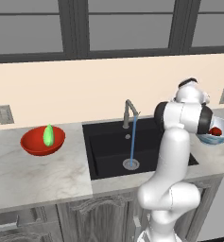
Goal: Pick the bell peppers from the sink and place them in one bowl. Place the corn in the other bowl. Then turn off the sink faucet.
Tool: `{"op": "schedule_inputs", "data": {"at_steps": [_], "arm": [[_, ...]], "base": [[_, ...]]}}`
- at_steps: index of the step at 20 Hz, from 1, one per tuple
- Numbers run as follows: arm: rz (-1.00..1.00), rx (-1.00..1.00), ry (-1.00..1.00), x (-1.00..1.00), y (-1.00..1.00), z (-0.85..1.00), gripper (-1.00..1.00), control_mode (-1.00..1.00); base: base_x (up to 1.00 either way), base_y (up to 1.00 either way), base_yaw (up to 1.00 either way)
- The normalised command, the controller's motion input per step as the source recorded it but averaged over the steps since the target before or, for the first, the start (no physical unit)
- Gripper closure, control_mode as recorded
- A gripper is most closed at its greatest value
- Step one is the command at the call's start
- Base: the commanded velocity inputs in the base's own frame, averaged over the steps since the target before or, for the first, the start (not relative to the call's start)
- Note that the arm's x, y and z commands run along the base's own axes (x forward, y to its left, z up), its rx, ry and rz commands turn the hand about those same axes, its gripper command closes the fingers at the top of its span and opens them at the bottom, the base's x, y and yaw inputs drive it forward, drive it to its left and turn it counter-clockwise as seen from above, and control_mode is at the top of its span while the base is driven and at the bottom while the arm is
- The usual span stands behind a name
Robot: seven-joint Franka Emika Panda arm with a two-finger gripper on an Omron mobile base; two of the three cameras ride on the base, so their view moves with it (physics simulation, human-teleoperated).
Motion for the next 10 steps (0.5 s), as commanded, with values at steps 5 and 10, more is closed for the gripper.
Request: {"op": "schedule_inputs", "data": {"at_steps": [5, 10], "arm": [[0.0, -0.03, 0.0, 0.15, 0.37, -0.25, -1.0, -1.0], [0.0, -0.03, 0.0, 0.29, 0.31, -0.28, -1.0, -1.0]], "base": [[0.0, 0.0, 0.0], [0.0, 0.0, 0.0]]}}
